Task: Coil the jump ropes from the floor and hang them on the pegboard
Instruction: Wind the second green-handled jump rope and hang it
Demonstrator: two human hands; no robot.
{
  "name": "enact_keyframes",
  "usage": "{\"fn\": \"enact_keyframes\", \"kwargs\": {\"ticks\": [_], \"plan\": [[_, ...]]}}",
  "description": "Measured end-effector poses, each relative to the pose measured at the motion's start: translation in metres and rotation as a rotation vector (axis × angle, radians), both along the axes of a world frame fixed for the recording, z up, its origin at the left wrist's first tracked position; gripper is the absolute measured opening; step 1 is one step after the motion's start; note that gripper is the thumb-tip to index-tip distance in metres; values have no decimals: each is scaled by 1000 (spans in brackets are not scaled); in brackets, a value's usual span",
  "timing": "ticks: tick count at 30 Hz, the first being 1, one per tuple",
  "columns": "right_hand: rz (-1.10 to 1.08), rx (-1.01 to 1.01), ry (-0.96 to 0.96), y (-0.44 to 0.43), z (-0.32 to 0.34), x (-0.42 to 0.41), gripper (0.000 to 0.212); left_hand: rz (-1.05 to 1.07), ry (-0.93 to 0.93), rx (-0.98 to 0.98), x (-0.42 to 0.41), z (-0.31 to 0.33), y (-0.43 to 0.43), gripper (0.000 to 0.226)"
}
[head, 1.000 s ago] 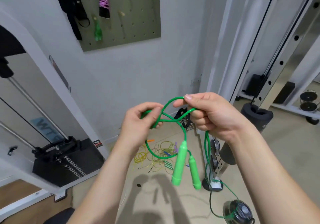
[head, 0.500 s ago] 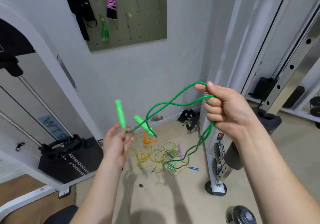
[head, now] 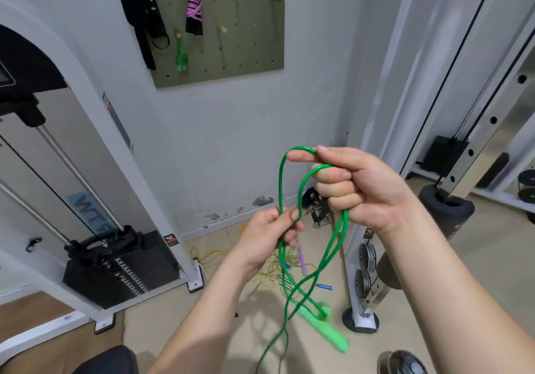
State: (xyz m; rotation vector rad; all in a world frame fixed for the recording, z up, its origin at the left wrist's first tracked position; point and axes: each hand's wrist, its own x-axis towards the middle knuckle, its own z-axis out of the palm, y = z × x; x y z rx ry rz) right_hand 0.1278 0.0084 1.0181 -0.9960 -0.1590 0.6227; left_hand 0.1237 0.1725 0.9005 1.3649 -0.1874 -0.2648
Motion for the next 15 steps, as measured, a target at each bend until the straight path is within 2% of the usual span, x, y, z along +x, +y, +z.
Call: {"fn": "enact_keyframes", "kwargs": {"ticks": [3,5,6,9,11,13,15], "plan": [[-36,64,2,-13,11,0,36,46,104,-52,0,-19,17,32],[-147,14,-68,-22,18,3,33,144,135,51,-1,-31,34,32],[-208,-85,-137,-25,21,6,30,185,153,111,-2,-37,43,33],[-407,-566,-412,-23,17,23,26,208,210,210,-9,-49,67,34],[-601,-722,-553,-11,9,38,29,177,236,233,-13,-46,77,34],[-848,-807,-702,1,1,54,28,108,308,126,-18,-39,84,37],[-964,-854,-838,13,-6,68,23,-53,419,-113,-24,-29,90,42]]}}
